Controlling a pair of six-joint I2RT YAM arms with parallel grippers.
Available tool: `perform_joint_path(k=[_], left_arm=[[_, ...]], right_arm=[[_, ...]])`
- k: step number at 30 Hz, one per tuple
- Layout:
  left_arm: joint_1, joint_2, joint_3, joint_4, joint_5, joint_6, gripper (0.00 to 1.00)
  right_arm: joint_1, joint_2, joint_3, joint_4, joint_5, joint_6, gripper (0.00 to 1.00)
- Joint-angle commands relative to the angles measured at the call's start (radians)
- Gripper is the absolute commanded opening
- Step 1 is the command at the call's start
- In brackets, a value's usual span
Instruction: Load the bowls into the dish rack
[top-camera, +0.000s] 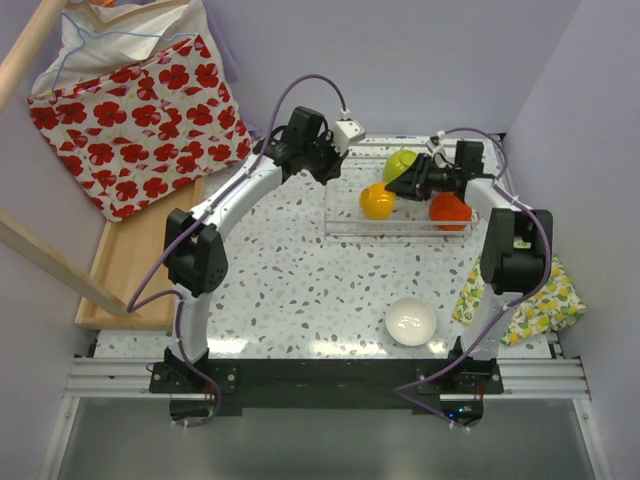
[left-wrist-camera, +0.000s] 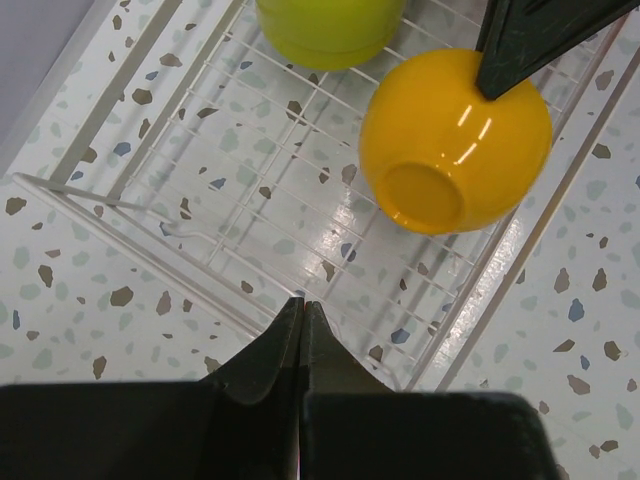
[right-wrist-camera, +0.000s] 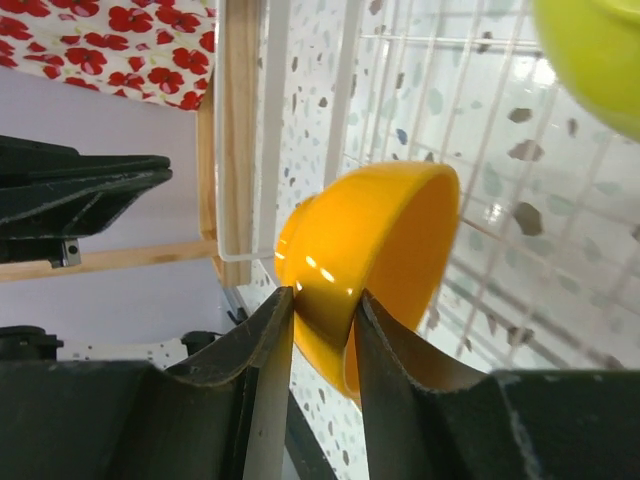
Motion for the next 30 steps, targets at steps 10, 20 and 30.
perform_joint_path(k=[10,20,30], left_arm=[[-0.003,-0.018,-0.003,0.039,-0.022,0.01,0.01],[-0.005,-0.07,-0.081,0.055,-0.023,0.001,0.06],[-0.003,-0.176,-0.152,0.035,-0.164,0.021,0.64]], right_arm=[[-0.085,-0.194,0.1,-0.402,0.19,-0.51,0.37],[-0.085,-0.337,0.033,-0.478,0.187,-0.69,0.4],[0.03,-0.711,-0.157,-1.19,0.296,-1.877,0.46]])
